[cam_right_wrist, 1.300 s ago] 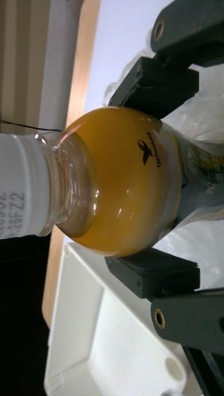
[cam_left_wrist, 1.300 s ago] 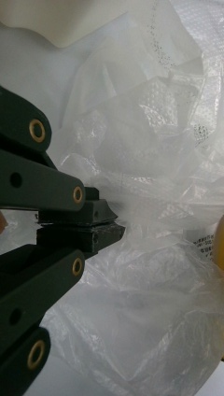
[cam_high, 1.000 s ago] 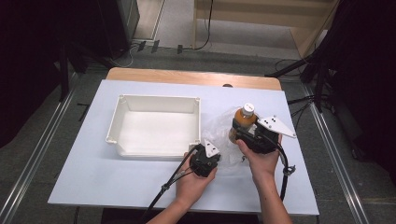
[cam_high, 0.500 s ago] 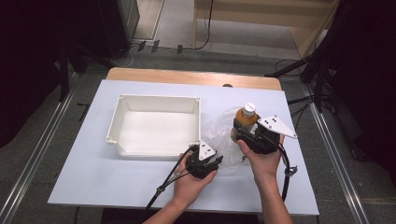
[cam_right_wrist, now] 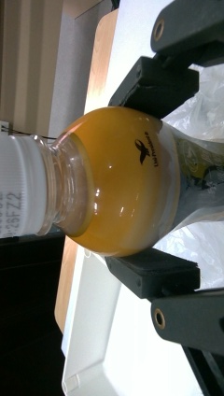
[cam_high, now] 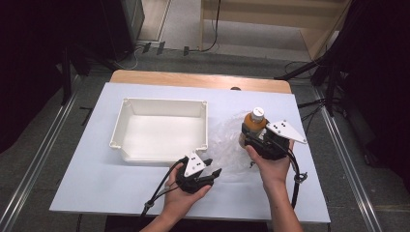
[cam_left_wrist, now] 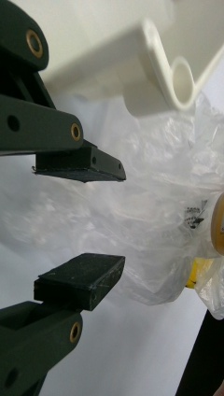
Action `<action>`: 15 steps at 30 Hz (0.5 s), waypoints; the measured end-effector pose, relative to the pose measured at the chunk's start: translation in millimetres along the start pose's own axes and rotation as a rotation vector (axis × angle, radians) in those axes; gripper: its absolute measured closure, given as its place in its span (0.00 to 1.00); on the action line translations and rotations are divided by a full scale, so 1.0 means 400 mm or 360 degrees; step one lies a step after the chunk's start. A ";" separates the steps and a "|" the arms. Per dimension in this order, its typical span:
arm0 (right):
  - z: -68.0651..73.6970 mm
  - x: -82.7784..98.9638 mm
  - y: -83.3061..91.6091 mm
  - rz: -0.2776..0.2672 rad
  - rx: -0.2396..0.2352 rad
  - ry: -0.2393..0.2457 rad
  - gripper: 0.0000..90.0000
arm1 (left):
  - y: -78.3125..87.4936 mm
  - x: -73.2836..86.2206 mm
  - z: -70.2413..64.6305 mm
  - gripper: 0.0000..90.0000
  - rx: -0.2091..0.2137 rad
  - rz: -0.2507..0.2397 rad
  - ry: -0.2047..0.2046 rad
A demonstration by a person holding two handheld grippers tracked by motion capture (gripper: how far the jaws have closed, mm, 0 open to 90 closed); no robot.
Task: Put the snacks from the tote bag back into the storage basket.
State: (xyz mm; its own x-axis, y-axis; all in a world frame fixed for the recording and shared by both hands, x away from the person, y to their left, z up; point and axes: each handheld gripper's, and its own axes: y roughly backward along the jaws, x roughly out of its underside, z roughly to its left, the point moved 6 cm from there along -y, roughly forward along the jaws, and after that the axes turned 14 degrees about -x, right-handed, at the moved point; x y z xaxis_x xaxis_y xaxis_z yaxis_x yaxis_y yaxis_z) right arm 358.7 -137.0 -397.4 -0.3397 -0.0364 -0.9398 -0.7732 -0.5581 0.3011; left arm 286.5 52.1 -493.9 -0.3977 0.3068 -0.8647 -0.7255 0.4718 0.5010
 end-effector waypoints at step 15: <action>0.010 0.001 -0.007 0.0008 -0.0012 -0.0008 0.35 | 0.086 0.043 0.110 0.58 -0.0064 -0.0039 0.0034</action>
State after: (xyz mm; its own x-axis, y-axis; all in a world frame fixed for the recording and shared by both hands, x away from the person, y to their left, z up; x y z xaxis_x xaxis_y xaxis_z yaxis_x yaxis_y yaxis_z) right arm 358.5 -132.1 -397.9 -0.3460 -0.0351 -0.9376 -0.7677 -0.5639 0.3044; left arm 279.6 109.9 -490.2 -0.3910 0.2778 -0.8775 -0.7570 0.4451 0.4783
